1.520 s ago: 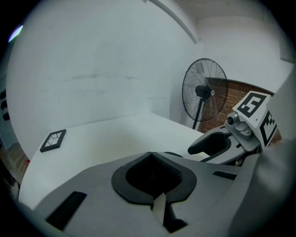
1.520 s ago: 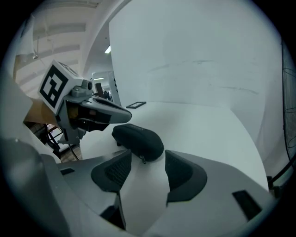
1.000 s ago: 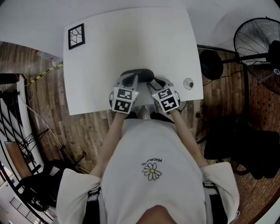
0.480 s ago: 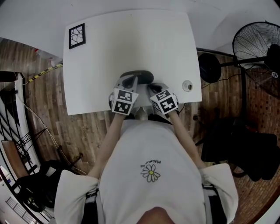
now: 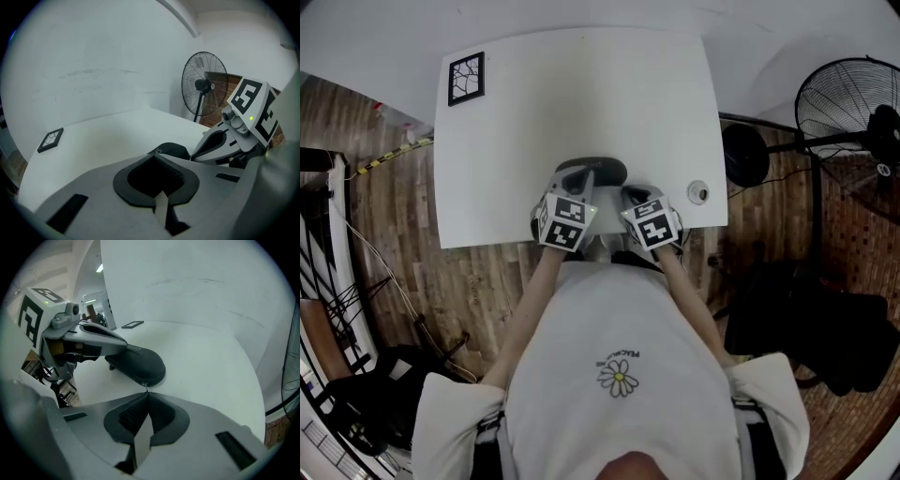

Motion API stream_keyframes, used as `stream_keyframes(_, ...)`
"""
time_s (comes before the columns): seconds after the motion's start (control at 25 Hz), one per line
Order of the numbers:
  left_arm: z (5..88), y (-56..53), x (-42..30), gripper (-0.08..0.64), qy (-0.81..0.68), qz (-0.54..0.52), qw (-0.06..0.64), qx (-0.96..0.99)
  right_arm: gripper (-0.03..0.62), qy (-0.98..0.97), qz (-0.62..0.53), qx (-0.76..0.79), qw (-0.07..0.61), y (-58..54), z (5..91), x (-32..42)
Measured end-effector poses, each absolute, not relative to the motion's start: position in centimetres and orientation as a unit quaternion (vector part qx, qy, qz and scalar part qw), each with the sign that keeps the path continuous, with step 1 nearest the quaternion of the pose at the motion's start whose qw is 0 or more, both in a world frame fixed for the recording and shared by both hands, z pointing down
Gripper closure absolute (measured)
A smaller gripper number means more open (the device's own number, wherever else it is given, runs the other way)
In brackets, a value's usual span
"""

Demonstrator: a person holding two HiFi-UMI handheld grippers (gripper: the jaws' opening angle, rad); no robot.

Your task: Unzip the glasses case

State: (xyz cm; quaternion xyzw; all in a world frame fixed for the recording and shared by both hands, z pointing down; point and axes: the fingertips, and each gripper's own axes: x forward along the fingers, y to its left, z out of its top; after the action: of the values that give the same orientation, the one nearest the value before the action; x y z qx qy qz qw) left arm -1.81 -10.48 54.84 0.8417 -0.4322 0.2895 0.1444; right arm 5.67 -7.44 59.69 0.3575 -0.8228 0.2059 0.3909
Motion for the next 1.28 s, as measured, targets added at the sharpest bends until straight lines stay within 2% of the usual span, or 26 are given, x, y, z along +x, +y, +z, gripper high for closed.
stream_keyframes(0.44,55.4,-10.2,-1.2,0.548,-0.417,0.305,0.158,0.841,0.586,-0.808,0.183,0.354,0.435,-11.2,59.8,7.4)
stream_keyframes(0.64,55.0,-10.9,-1.6,0.546,-0.428,0.296,0.189,0.833,0.586,-0.819,0.14,0.31,0.462,-10.9,59.6,7.1)
stream_keyframes(0.88,52.2,-13.7,-0.2,0.546,-0.441,0.297,0.134,0.837,0.586,-0.829,0.121,0.292,0.461,-9.9,58.9,6.9)
stream_keyframes(1.04,54.8,-13.6,0.5,0.546,-0.409,0.352,0.134,0.831,0.586,-0.83,0.127,0.299,0.454,-9.2,58.9,7.2)
stream_keyframes(1.28,55.0,-13.6,0.6,0.546,-0.406,0.352,0.147,0.83,0.587,-0.831,0.114,0.303,0.452,-9.8,58.4,7.6)
